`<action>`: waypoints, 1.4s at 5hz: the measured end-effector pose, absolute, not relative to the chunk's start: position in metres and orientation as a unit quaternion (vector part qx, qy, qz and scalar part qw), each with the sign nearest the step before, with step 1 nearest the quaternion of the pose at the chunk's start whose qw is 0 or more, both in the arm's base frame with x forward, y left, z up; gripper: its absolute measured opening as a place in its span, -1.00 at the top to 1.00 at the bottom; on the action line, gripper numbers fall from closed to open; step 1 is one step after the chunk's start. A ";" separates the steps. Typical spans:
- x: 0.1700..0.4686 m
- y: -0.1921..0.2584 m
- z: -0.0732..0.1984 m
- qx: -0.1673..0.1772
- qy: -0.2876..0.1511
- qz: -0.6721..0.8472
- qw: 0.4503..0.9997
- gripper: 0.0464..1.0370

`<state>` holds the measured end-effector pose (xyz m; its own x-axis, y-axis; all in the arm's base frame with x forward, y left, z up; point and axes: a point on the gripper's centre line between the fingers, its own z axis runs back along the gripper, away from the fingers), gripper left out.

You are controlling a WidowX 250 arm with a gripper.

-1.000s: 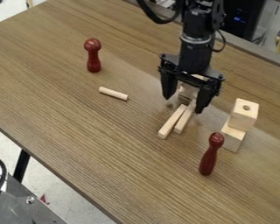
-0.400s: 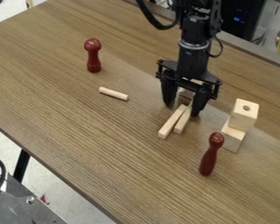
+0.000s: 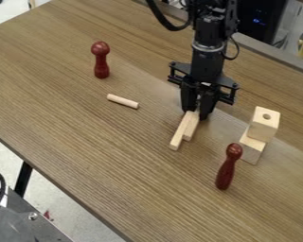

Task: Put the two rectangular sticks on the two cubes

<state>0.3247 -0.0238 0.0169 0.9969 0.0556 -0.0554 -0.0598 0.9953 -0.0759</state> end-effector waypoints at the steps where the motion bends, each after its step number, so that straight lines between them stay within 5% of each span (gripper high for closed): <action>1: 0.309 -0.018 0.022 -0.048 0.043 0.032 0.997 0.44; 4: 0.304 -0.003 0.089 -0.102 -0.025 0.057 0.993 0.44; 7: 0.324 -0.044 0.124 -0.108 -0.030 0.021 0.993 0.44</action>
<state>0.3235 -0.0444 0.1241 0.9973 0.0486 0.0554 -0.0355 0.9757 -0.2160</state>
